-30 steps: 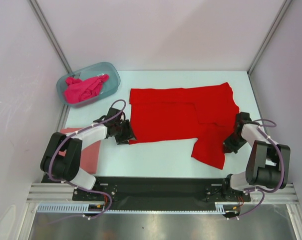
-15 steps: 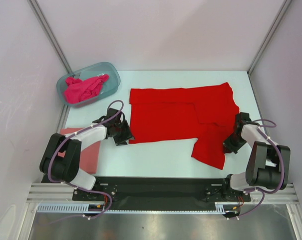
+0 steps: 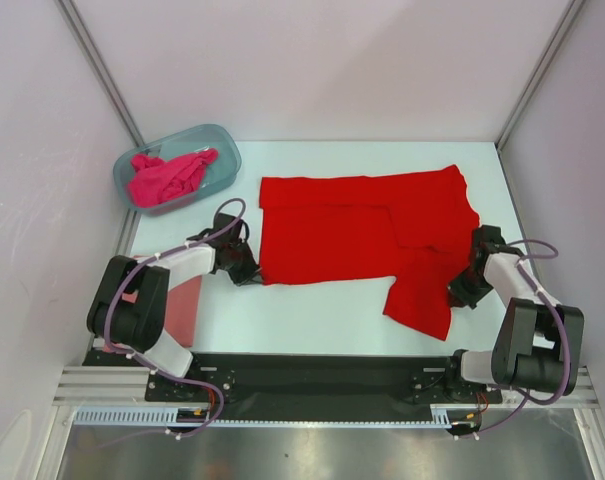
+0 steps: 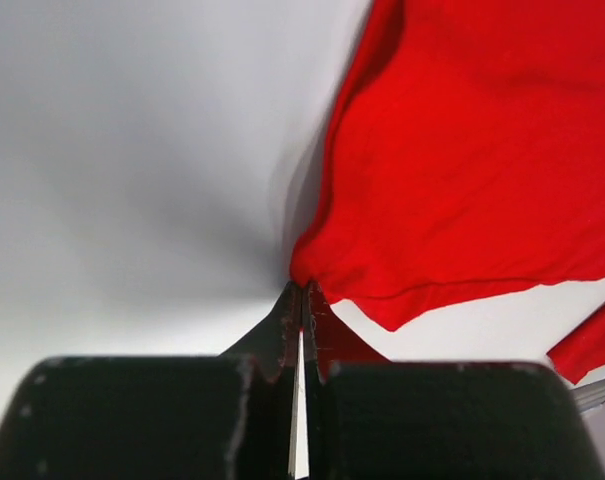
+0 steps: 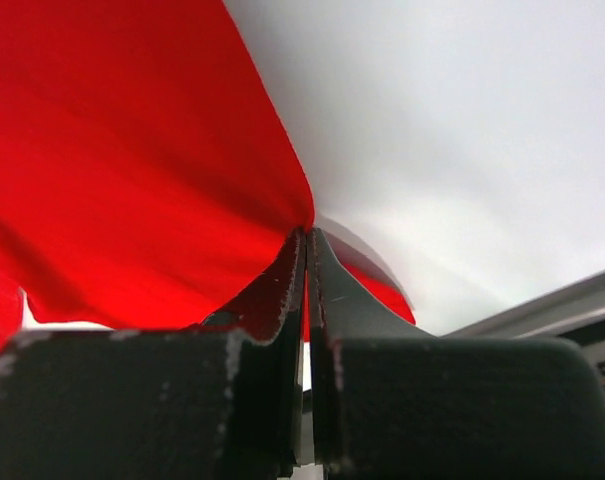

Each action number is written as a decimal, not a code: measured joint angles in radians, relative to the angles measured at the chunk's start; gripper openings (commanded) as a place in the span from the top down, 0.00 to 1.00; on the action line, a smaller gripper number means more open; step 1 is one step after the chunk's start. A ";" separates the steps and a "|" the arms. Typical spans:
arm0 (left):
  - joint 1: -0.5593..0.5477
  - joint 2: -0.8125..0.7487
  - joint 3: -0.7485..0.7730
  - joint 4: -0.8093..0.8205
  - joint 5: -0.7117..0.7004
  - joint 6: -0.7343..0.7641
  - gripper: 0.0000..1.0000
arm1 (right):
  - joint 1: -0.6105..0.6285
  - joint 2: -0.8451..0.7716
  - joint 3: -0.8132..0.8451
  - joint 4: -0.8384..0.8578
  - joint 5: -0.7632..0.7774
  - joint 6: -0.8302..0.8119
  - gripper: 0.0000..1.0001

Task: Fold and stack the t-shirts
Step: Fold the tshirt

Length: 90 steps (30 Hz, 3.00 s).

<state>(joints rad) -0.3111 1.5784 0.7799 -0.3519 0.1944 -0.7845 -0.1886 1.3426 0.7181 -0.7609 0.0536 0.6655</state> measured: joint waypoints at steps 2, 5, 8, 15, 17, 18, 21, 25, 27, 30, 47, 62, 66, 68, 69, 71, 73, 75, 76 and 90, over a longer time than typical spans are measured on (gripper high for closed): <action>0.010 -0.002 -0.002 0.000 0.000 0.002 1.00 | 0.002 -0.023 0.000 -0.023 0.018 0.017 1.00; 0.018 -0.029 -0.023 -0.003 -0.016 0.010 1.00 | 0.003 -0.063 0.000 -0.061 0.050 0.043 1.00; 0.020 -0.078 -0.058 -0.027 -0.040 0.021 1.00 | 0.003 -0.117 0.000 -0.104 0.085 0.070 1.00; 0.021 -0.154 -0.088 -0.097 -0.062 0.035 1.00 | 0.003 -0.210 0.011 -0.188 0.114 0.085 1.00; 0.021 -0.167 -0.087 -0.111 -0.063 0.043 1.00 | 0.003 -0.209 0.023 -0.195 0.114 0.080 1.00; 0.021 -0.171 -0.084 -0.121 -0.063 0.046 1.00 | 0.002 -0.209 0.033 -0.200 0.114 0.074 1.00; 0.021 -0.171 -0.056 -0.150 -0.069 0.061 1.00 | 0.002 -0.199 0.084 -0.208 0.114 0.046 1.00; 0.022 -0.144 0.043 -0.195 -0.082 0.087 1.00 | 0.000 -0.143 0.214 -0.205 0.114 -0.010 1.00; 0.022 -0.119 0.107 -0.205 -0.092 0.100 1.00 | -0.001 -0.093 0.306 -0.201 0.114 -0.037 1.00; 0.022 -0.094 0.190 -0.217 -0.114 0.114 1.00 | -0.001 -0.003 0.441 -0.190 0.112 -0.072 1.00; 0.065 0.273 0.632 -0.303 -0.160 0.141 1.00 | -0.001 0.473 0.909 -0.116 -0.046 -0.209 1.00; 0.096 0.523 0.907 -0.359 -0.145 0.138 1.00 | 0.003 0.724 1.196 -0.101 -0.154 -0.215 1.00; 0.096 0.551 0.929 -0.368 -0.138 0.137 1.00 | 0.006 0.763 1.231 -0.105 -0.171 -0.215 1.00; 0.096 0.563 0.940 -0.369 -0.138 0.134 1.00 | 0.007 0.781 1.244 -0.104 -0.177 -0.215 1.00; 0.097 0.569 0.945 -0.370 -0.138 0.131 1.00 | 0.007 0.788 1.248 -0.105 -0.178 -0.215 1.00; 0.098 0.575 0.951 -0.370 -0.139 0.130 1.00 | 0.007 0.798 1.254 -0.105 -0.185 -0.215 1.00; 0.101 0.576 0.952 -0.372 -0.142 0.129 1.00 | 0.007 0.808 1.261 -0.105 -0.194 -0.215 1.00; 0.106 0.576 0.952 -0.373 -0.146 0.127 1.00 | 0.008 0.816 1.267 -0.104 -0.203 -0.215 1.00; 0.108 0.576 0.952 -0.373 -0.148 0.126 1.00 | 0.008 0.820 1.272 -0.103 -0.205 -0.215 0.99; 0.125 0.576 0.952 -0.380 -0.163 0.119 1.00 | 0.034 0.873 1.332 -0.101 -0.243 -0.206 1.00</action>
<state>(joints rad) -0.1864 2.1548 1.7317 -0.7315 0.0319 -0.6659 -0.1551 2.2154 2.0502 -0.8616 -0.1898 0.4591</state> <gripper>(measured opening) 0.006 0.009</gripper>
